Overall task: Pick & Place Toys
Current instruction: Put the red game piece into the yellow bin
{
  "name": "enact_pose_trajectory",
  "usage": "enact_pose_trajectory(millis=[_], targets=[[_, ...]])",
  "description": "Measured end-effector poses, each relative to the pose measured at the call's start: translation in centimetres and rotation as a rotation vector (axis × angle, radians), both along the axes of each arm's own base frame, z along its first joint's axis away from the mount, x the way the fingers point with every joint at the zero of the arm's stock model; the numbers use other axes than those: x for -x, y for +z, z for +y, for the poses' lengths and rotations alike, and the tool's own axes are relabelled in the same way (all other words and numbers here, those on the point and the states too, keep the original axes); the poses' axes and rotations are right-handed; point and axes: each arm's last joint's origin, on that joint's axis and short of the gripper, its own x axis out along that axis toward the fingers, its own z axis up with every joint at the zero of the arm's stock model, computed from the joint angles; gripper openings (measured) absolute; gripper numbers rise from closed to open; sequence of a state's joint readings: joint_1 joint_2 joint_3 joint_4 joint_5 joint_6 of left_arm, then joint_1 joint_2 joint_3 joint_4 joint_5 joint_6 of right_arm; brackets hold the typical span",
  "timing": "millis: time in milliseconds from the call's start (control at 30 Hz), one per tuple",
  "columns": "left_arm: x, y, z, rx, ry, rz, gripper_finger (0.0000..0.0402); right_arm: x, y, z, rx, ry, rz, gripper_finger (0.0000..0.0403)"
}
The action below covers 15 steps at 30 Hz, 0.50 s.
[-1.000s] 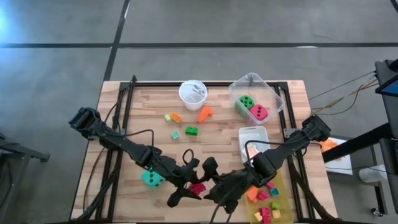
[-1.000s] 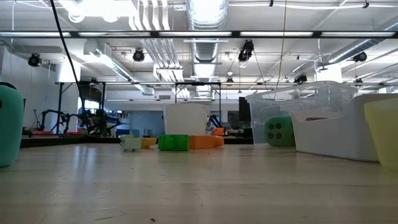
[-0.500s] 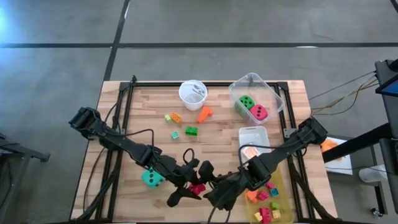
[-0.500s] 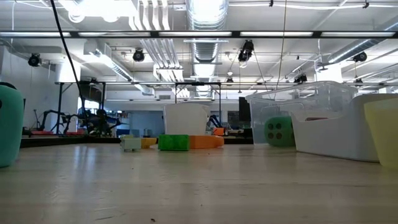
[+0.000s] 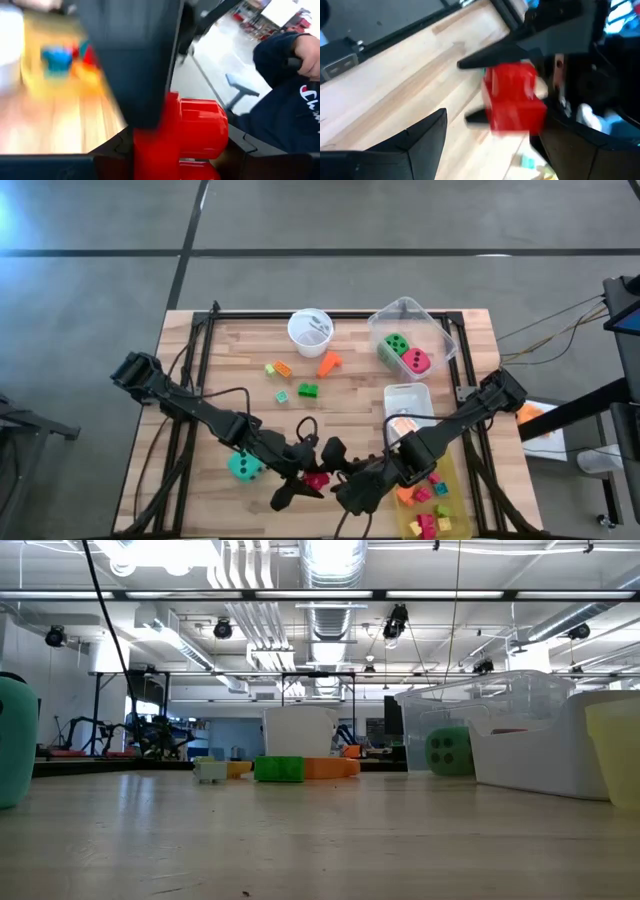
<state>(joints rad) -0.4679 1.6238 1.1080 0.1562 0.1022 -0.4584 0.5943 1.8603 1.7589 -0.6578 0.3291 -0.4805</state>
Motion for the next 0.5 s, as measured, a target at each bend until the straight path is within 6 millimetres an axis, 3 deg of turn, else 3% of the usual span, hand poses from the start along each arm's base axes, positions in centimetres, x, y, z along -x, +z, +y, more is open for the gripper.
enact_pose_trajectory(millis=[167, 333, 500], targets=[[0.4, -1.0, 0.2, 0.085, 0.063, 0.188, 0.0168, 0.3, 1.5, 0.4, -0.075, -0.023, -0.014, 0.0294], [0.4, -1.0, 0.3, 0.124, 0.070, 0.227, 0.0169, -0.1, 2.0, 0.2, -0.099, -0.045, -0.042, 0.0294], [0.4, -0.6, 0.2, 0.130, 0.062, 0.220, 0.0169, -0.3, 1.3, 0.4, -0.108, -0.039, -0.049, 0.0294]])
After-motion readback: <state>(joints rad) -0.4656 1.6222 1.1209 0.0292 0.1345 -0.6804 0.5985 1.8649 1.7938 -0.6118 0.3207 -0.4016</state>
